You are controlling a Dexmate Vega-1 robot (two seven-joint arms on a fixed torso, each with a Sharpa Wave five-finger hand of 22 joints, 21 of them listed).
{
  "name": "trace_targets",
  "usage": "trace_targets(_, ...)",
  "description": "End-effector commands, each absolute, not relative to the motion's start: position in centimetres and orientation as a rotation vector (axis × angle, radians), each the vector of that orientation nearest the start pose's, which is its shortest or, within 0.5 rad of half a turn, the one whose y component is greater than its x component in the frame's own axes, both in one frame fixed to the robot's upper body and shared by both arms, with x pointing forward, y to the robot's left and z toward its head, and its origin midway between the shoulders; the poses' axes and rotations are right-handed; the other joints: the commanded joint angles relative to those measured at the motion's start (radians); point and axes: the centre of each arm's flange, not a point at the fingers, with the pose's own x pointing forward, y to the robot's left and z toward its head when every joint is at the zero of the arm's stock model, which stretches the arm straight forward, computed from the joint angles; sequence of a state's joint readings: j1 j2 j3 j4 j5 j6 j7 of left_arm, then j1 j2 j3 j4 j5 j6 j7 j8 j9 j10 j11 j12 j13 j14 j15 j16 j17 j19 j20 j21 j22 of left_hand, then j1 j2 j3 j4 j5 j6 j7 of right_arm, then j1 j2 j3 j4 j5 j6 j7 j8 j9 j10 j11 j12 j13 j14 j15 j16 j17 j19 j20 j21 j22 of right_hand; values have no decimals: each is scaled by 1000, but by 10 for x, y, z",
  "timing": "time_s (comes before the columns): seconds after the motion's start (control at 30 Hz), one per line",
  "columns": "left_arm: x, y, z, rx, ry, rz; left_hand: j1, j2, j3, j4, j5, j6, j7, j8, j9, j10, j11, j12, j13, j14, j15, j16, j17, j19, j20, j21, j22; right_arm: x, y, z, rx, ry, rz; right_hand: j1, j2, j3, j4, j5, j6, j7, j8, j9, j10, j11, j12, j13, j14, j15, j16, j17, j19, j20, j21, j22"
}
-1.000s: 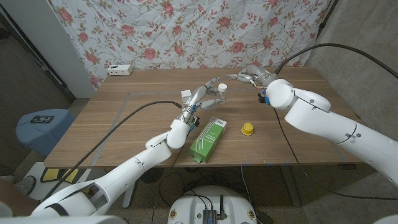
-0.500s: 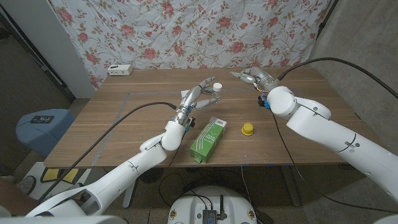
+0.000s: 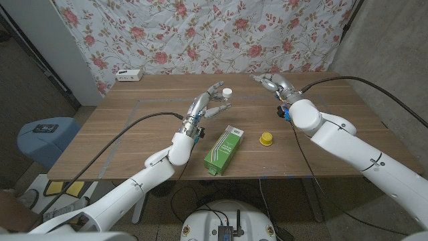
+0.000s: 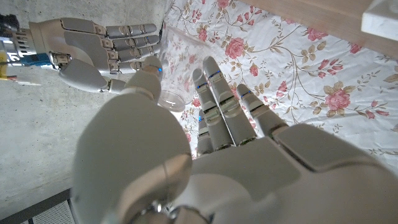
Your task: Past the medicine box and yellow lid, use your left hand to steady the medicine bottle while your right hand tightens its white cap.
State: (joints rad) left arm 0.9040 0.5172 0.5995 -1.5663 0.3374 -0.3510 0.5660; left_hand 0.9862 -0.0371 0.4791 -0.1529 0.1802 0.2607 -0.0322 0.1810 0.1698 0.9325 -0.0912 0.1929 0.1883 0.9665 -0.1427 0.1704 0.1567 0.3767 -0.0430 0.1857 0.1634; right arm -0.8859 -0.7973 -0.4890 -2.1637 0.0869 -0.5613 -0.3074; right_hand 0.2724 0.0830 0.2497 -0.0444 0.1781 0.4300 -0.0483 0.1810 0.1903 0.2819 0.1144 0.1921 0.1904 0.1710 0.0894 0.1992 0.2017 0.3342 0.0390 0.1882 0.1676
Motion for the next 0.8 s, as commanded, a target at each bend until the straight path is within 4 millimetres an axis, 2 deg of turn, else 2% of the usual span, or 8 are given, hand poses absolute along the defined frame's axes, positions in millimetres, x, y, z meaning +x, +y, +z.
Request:
trace_targets(0.03,561,156,-34,622,-1089,21,-3,15,2,6,5,-1,-2,3,5,71,-73,1,4,-10,-68,-1,3,8,-71,0,2,541,-204,43,-647,-578,-18,-19,4,6,-17,7,-47,-7,2,-2,-13,-3,0,-1,-14,-7,-2,0,-13,-10,1,3)
trace_targets(0.07,561,157,-34,611,-1087,21,-3,16,2,6,5,-2,-1,3,5,68,-72,0,5,-11,-69,-1,3,7,-69,-1,2,542,-204,42,-638,-580,-16,-20,4,6,-18,7,-50,6,2,-2,-14,-2,0,-1,-17,-8,-3,-1,-12,-12,1,2)
trace_targets(0.13,561,159,-35,590,-1083,23,-4,14,2,6,5,-2,-2,3,5,67,-72,0,5,-14,-69,-2,3,6,-67,-1,2,544,-206,40,-609,-584,-10,-22,7,7,-17,7,-57,-8,1,-2,-20,-2,-2,-1,-21,-10,-4,0,-15,-14,0,2)
trace_targets(0.17,561,160,-35,587,-1082,23,-3,14,2,5,5,-2,-3,3,5,67,-71,0,5,-15,-70,-2,3,5,-67,-1,2,545,-206,40,-604,-584,-9,-25,8,7,-16,7,-63,4,0,-3,-24,-1,-3,-1,-23,-9,-4,0,-16,-15,0,2)
trace_targets(0.23,562,162,-35,580,-1079,22,-4,13,1,5,5,-3,-4,3,5,65,-74,-1,5,-18,-70,-3,3,5,-66,-2,2,546,-208,38,-590,-581,-11,-28,9,7,-16,7,-68,-10,-1,-3,-25,-1,-3,-1,-24,-9,-4,0,-18,-17,0,2)
trace_targets(0.37,563,163,-35,574,-1074,17,-5,13,1,6,5,-5,-3,2,5,63,-75,-1,5,-19,-69,-2,3,3,-64,-2,2,550,-210,34,-561,-582,-4,-31,10,7,-15,7,-76,-14,-2,-3,-29,0,-3,-1,-30,-10,-5,1,-20,-19,-1,2)
trace_targets(0.43,563,164,-36,566,-1070,14,-4,14,1,6,5,-6,-4,2,5,64,-76,0,5,-21,-70,-2,3,3,-64,-2,2,551,-211,32,-542,-583,-4,-40,10,5,-13,7,-94,23,-4,-4,-38,1,-5,-2,-33,-8,-4,1,-22,-20,0,2)
trace_targets(0.8,562,169,-43,554,-1044,11,-7,13,-1,6,5,-8,-4,2,5,61,-74,0,5,-26,-69,-1,3,-1,-64,-3,2,561,-215,19,-424,-612,30,-55,13,4,-9,8,-154,24,-14,-6,-55,0,-8,-3,-54,-8,-9,2,-38,-27,-4,2)
